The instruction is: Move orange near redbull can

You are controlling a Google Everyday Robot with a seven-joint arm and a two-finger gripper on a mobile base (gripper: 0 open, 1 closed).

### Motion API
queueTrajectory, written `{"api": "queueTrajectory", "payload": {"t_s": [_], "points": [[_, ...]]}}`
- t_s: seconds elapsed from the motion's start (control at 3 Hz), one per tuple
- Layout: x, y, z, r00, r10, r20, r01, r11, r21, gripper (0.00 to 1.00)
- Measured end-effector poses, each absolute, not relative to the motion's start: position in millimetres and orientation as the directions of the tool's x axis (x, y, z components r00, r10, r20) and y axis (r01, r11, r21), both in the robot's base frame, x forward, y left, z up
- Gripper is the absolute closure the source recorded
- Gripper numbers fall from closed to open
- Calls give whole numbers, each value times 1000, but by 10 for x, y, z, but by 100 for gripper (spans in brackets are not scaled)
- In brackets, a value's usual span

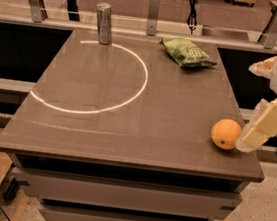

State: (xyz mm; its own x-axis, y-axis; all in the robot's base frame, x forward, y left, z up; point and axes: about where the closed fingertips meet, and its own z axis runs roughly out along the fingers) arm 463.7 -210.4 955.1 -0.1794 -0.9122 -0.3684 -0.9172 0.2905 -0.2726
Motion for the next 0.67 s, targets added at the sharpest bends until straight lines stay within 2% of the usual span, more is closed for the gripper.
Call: {"api": "queueTrajectory", "payload": {"t_s": [0.33, 0.67], "points": [[4637, -2104, 9552, -179, -912, -369, -917, 291, -273, 0], [4715, -2146, 9510, -170, -889, -425, -919, 299, -258, 0]]}}
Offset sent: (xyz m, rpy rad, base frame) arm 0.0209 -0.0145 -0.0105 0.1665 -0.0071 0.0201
